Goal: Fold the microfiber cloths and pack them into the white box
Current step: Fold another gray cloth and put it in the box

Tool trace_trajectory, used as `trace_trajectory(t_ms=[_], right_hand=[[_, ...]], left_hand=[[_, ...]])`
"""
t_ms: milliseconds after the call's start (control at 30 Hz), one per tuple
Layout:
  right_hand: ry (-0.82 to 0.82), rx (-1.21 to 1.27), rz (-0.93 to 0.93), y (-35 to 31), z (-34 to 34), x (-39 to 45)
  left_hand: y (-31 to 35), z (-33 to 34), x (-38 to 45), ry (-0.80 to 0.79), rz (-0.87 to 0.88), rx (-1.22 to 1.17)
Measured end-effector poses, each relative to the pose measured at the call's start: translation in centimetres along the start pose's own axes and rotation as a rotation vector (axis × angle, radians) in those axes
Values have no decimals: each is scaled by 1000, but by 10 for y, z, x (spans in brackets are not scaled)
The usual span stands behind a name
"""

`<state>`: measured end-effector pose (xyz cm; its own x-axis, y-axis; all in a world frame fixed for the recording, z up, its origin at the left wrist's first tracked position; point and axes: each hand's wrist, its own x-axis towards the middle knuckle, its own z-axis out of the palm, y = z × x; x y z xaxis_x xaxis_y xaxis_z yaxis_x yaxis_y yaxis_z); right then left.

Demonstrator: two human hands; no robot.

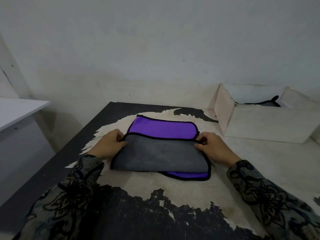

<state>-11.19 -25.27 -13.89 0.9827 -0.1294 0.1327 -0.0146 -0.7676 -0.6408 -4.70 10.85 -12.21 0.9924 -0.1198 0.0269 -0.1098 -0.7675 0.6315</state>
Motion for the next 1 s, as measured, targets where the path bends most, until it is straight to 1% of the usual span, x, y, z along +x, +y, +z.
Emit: trace_trajectory(t_ms=[33,100,133,200,267,367,433,467,533,600,667,733,767,833,867,900,1000], right_hand=[[5,13,-2,0,0,0],[13,93,14,-3,0,-2],[22,163,35,-4,-1,-3],[62,352,82,-7,-2,-4],[87,549,99,-10,-10,-4],[71,810,97,-23,-28,-3],[97,907,69,-35,-44,-4],[118,915,45,-40,-51,-4],[165,909,7,-50,-64,-1],[202,925,-5,-59,-75,2],[213,947,0,-66,-84,5],[158,981,52,-69,-88,6],[99,1009,92,-69,-89,5],[-26,1053,160,-65,-87,5],[-47,1051,183,-62,-87,6],[-30,1031,196,-60,-87,6],[120,940,185,-57,-97,11]], left_hand=[[3,-2,-2,-7,-15,-94],[11,-9,-8,-32,-70,-363],[16,-11,-13,-50,-98,-500],[23,-16,-20,-70,-128,-689],[31,-22,-22,-39,-123,-799],[45,-34,-22,37,-17,-877],[58,-42,-21,37,79,-849],[65,-45,-20,34,118,-819],[80,-49,-18,89,164,-785],[90,-50,-14,169,156,-778],[96,-48,-8,198,120,-767],[100,-43,1,204,97,-747],[103,-41,4,213,101,-723],[110,-35,9,261,172,-601],[113,-32,12,297,226,-526],[116,-30,14,332,278,-462],[122,-27,26,382,371,-370]])
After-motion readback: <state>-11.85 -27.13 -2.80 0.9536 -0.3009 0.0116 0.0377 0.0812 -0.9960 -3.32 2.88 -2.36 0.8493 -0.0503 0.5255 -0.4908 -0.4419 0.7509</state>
